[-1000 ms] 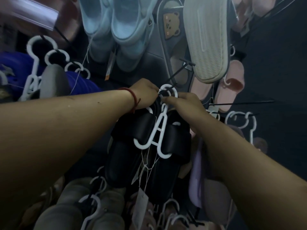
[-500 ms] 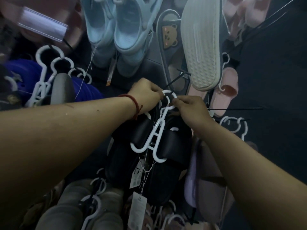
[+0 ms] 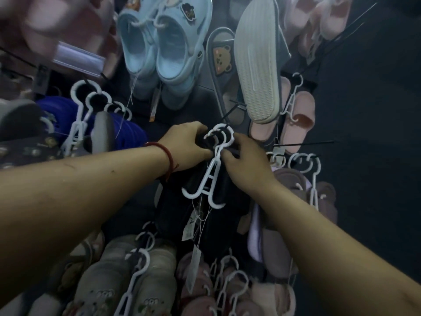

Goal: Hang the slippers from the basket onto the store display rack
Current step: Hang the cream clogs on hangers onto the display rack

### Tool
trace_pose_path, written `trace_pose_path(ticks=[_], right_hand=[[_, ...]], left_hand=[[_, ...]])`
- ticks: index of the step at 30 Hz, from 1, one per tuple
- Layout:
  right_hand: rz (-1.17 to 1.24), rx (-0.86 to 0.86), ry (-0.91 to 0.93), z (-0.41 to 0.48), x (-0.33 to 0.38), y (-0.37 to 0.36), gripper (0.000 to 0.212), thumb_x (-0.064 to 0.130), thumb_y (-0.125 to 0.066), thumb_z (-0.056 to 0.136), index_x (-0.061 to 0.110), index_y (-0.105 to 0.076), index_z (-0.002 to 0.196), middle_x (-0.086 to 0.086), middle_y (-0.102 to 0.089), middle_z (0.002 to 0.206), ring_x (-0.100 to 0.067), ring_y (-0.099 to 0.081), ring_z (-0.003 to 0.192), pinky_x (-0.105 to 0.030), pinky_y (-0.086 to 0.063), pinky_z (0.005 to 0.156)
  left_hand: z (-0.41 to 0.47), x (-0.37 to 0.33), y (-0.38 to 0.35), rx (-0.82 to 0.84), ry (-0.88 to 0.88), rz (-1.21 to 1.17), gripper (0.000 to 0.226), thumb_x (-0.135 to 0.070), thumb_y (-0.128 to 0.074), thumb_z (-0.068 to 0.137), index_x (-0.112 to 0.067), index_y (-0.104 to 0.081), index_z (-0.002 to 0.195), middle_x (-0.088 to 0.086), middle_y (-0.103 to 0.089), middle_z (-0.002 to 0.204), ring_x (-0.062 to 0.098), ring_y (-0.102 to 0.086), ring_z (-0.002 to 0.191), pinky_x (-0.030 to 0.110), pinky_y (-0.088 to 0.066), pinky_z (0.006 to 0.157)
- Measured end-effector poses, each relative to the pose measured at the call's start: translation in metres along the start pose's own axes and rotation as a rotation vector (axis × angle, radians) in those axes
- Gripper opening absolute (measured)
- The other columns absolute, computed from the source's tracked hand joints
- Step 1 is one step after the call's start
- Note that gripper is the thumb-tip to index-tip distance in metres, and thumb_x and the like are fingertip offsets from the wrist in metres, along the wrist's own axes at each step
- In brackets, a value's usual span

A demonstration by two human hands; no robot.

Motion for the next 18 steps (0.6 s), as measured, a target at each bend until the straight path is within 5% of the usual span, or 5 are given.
trace_pose_path(ticks=[8,12,18], right_hand=[[0.099,0.087,0.154,-0.105,0.081,-0.016,0.061,0.026,-0.065,0.09,0.02,-0.044,0.147,0.001,-0.052,0.146,-0.017,-0.049,0.132,-0.023,-0.037,0.101],[0.183,0.337,0.199,-0.179,0.121,-0.077,0.065,0.031,-0.065,0.094,0.025,-0.035,0.152,0.006,-0.04,0.154,-0.016,-0.043,0.137,-0.026,-0.039,0.105],[0.316,0.541,0.242,-0.264,0.191,-0.168,0.064,0.031,-0.064,0.096,0.024,-0.035,0.152,0.001,-0.044,0.149,-0.02,-0.05,0.126,-0.027,-0.041,0.094]], left_hand=[[-0.153,0.003,0.013,0.093,-0.035,0.08,0.052,-0.023,-0.079,0.079,-0.022,-0.058,0.126,-0.004,-0.065,0.122,0.012,-0.061,0.113,0.028,-0.049,0.095],[-0.253,0.062,0.028,0.209,0.177,0.219,0.061,-0.034,-0.077,0.083,-0.024,-0.049,0.137,-0.006,-0.057,0.135,0.013,-0.056,0.121,0.026,-0.046,0.096],[-0.379,0.138,0.107,0.235,0.429,0.546,0.069,-0.041,-0.076,0.082,-0.016,-0.048,0.14,0.007,-0.056,0.137,0.027,-0.056,0.122,0.042,-0.049,0.098]])
Point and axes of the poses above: each hand's wrist, its own z-axis towards the middle knuckle, its own y-axis out of the back of the hand, x = y × z, the point moved 6 cm from there along z, towards the middle knuckle
